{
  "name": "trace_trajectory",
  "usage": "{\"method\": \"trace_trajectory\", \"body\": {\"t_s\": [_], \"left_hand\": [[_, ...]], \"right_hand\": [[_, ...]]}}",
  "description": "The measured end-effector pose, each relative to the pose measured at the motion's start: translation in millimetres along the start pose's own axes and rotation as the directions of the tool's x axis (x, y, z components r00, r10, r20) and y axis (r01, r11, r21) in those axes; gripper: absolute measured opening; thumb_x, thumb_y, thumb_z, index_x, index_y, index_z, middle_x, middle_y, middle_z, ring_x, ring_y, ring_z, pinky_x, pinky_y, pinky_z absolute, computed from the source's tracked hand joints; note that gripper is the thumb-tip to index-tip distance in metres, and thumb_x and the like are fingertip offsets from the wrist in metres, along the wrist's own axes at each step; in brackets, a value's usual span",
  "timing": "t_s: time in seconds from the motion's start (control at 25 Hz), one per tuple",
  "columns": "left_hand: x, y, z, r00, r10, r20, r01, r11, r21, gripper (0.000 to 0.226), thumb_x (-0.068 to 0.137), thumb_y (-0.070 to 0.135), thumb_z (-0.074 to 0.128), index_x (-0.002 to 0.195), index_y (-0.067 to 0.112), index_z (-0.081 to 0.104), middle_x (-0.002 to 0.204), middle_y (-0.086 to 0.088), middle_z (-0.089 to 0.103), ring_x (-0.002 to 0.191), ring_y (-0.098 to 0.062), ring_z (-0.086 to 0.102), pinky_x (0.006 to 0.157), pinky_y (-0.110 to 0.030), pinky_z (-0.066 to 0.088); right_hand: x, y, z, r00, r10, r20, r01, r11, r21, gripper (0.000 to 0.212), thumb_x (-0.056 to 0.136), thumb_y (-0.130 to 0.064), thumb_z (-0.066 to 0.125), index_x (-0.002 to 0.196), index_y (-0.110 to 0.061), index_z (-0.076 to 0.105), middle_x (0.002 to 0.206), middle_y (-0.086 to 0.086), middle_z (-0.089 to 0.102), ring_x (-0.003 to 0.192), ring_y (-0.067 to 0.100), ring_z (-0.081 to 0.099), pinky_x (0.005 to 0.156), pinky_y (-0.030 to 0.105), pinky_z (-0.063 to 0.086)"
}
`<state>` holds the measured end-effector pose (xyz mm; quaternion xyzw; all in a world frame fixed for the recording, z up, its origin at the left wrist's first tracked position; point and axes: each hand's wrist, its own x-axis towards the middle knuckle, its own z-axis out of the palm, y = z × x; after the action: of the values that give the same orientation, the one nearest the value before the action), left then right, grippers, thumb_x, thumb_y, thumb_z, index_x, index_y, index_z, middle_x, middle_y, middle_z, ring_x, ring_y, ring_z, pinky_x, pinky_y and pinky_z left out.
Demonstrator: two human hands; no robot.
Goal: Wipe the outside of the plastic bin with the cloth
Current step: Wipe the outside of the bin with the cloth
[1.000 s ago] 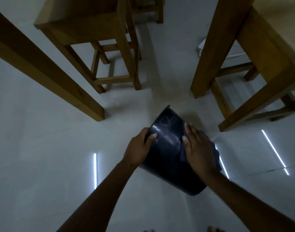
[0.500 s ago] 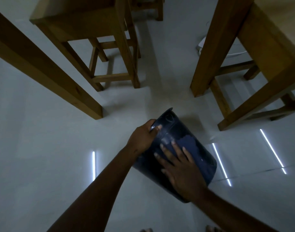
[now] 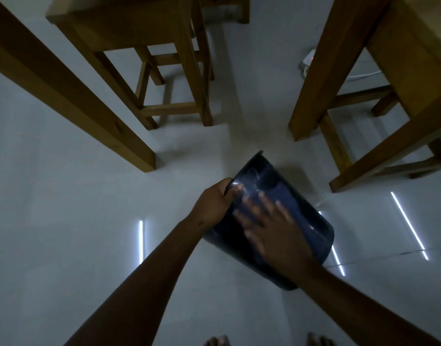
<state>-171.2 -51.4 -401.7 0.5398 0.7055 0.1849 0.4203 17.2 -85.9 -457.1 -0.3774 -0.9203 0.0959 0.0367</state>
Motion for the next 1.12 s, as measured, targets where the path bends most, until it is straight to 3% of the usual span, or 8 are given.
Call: {"method": "trace_trajectory", "body": {"t_s": [0.08,0.16,0.4,0.6,0.72,0.88,1.0,1.12], "left_hand": [[-5,-5,1,1.000,-0.029,0.010,0.029,1.000,0.010,0.020,0.101,0.040,0.042,0.103,0.027,0.057,0.080,0.007,0.062,0.074,-0.011,0.060,0.064,-0.013,0.042],[-6,-5,0,0.999,-0.045,0.005,0.045,0.999,0.018,0.018,0.101,0.041,0.040,0.101,0.029,0.053,0.078,0.005,0.061,0.073,-0.012,0.059,0.064,-0.016,0.043],[-4,-14,0,1.000,-0.027,-0.005,0.027,1.000,0.006,0.028,0.100,0.042,0.042,0.110,0.024,0.060,0.082,0.001,0.063,0.080,-0.017,0.061,0.076,-0.027,0.045],[-13,-17,7,0.998,-0.044,-0.039,0.044,0.999,0.014,0.031,0.101,0.043,0.041,0.114,0.021,0.059,0.086,0.001,0.064,0.083,-0.019,0.064,0.077,-0.027,0.048],[-7,-20,1,0.999,-0.024,-0.044,0.027,0.997,0.075,0.021,0.099,0.045,0.042,0.098,0.030,0.057,0.072,0.002,0.066,0.077,-0.022,0.068,0.076,-0.033,0.053],[-9,-8,-1,0.998,0.017,-0.055,-0.015,0.999,0.050,0.029,0.100,0.043,0.043,0.103,0.023,0.063,0.075,0.004,0.066,0.077,-0.020,0.067,0.074,-0.030,0.052],[-24,7,1,0.992,0.029,-0.119,-0.027,0.999,0.019,0.031,0.100,0.044,0.041,0.091,0.022,0.060,0.072,0.002,0.067,0.072,-0.022,0.068,0.072,-0.033,0.055],[-39,25,-3,0.962,0.203,-0.183,-0.148,0.949,0.278,0.035,0.100,0.046,0.040,0.101,0.018,0.060,0.083,-0.008,0.074,0.077,-0.027,0.070,0.072,-0.038,0.057]], "right_hand": [[37,37,-19,0.933,0.360,-0.008,-0.348,0.906,0.240,0.051,0.100,-0.035,0.025,0.150,-0.028,0.021,0.158,0.003,0.026,0.145,0.026,0.024,0.116,0.045,0.022],[39,46,-23,0.866,0.500,0.018,-0.481,0.823,0.302,0.053,0.100,-0.035,0.021,0.150,-0.021,0.023,0.155,0.006,0.034,0.140,0.025,0.035,0.112,0.041,0.029],[-26,-13,3,0.998,0.066,0.010,-0.067,0.995,0.068,0.063,0.096,-0.050,0.031,0.152,-0.025,0.015,0.160,0.000,0.020,0.148,0.025,0.011,0.115,0.049,0.019],[25,53,-21,0.814,0.565,0.136,-0.562,0.705,0.431,0.065,0.095,-0.058,0.027,0.152,-0.028,0.015,0.159,0.003,0.024,0.143,0.023,0.026,0.112,0.042,0.023],[-5,6,-7,0.917,0.394,0.066,-0.399,0.888,0.229,0.071,0.093,-0.060,0.033,0.152,-0.031,0.007,0.162,-0.002,0.009,0.148,0.026,0.009,0.116,0.050,0.018],[-27,-4,1,0.986,0.151,-0.065,-0.131,0.961,0.242,0.072,0.084,-0.016,0.055,0.148,-0.020,0.023,0.154,-0.001,0.028,0.142,0.025,0.030,0.107,0.041,0.035],[-12,17,-28,0.950,0.309,-0.052,-0.259,0.867,0.427,0.058,0.095,-0.009,0.044,0.146,0.001,0.019,0.155,0.006,0.028,0.143,0.023,0.029,0.115,0.030,0.024],[-11,22,-64,0.758,0.600,-0.254,-0.261,0.637,0.726,0.045,0.096,-0.007,0.047,0.140,-0.020,0.045,0.140,-0.018,0.048,0.131,-0.001,0.043,0.108,0.019,0.034]]}}
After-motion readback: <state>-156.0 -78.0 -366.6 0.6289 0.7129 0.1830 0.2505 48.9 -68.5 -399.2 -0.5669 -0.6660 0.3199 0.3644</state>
